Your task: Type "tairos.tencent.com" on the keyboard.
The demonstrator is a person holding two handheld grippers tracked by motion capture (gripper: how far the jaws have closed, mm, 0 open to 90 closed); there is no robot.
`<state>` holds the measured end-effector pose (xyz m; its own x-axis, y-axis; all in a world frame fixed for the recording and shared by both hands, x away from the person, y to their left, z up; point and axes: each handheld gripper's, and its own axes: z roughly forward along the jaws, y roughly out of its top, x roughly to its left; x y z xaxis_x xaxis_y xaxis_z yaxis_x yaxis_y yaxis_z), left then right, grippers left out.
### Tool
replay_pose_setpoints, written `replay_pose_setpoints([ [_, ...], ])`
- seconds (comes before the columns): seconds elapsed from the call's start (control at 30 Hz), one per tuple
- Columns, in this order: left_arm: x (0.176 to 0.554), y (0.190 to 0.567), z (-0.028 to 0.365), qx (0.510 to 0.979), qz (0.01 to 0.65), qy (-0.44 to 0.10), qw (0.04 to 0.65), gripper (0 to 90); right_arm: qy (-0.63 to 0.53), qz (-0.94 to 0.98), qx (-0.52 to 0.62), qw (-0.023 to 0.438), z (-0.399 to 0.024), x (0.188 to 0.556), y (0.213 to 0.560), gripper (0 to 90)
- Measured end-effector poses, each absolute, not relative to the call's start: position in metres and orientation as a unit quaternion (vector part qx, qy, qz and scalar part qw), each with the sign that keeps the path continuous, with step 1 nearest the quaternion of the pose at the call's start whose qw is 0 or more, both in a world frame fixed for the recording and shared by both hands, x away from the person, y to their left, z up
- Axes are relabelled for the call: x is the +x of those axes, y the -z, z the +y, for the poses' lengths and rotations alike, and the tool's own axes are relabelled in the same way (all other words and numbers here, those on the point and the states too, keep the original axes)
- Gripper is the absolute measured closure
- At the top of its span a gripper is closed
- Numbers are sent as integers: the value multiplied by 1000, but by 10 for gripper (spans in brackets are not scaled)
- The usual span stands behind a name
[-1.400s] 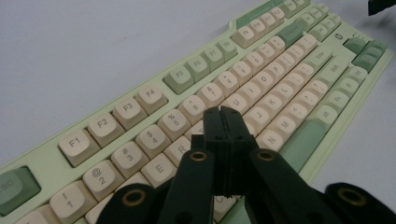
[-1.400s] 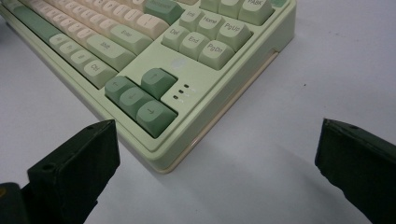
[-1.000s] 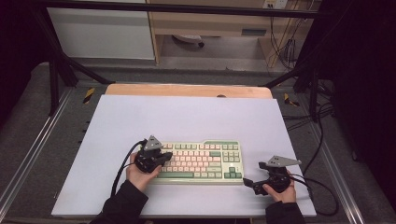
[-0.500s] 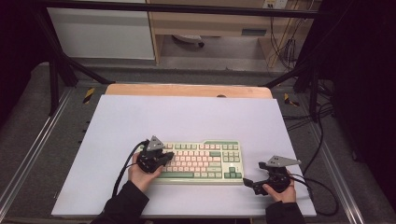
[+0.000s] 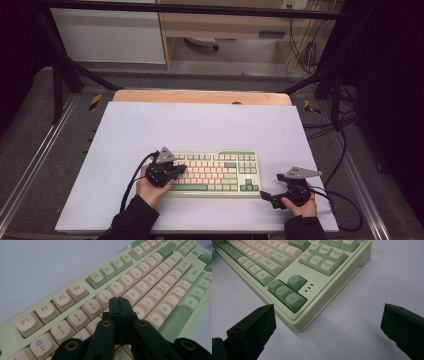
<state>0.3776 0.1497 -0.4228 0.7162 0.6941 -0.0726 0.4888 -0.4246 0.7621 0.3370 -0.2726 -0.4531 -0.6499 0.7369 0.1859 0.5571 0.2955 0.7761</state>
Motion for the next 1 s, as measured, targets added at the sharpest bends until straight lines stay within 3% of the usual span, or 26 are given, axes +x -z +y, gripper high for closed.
replay_pose_setpoints([
  [1.0, 353, 410, 197, 825, 363, -136, 412, 900, -434, 798, 405, 105, -273, 337, 453, 4],
])
